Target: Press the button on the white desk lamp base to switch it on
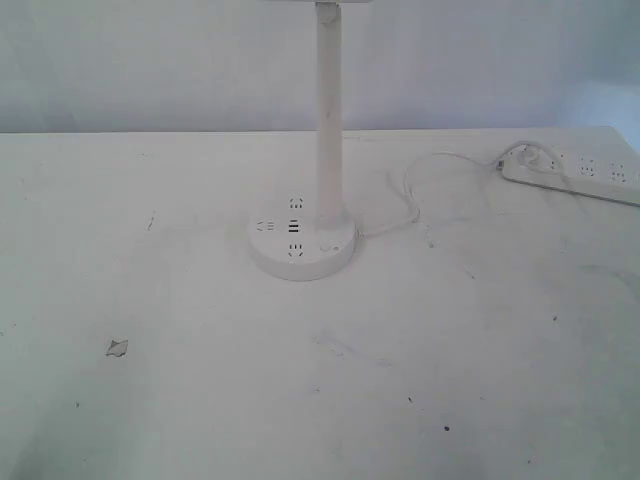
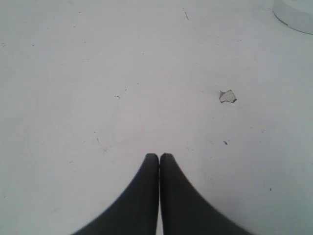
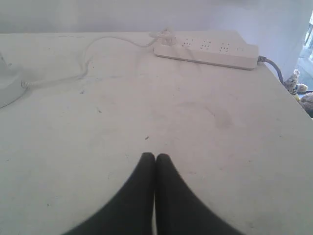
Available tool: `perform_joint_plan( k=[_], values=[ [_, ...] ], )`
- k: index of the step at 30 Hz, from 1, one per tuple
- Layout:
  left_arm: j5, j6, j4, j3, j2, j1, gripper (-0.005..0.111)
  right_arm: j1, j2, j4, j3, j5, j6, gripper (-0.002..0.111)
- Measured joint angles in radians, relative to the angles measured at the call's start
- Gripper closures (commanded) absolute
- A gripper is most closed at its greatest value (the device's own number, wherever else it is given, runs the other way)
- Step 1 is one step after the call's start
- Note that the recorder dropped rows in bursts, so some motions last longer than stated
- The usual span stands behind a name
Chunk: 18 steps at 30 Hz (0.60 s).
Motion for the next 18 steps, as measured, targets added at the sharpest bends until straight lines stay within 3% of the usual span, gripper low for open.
perform_joint_plan(
  k=[18],
  values=[
    [0.000,0.000,0.000,0.000,0.000,0.000,0.107,0.000,0.000,0.000,0.000,-0.012,0.000,0.108]
  ],
)
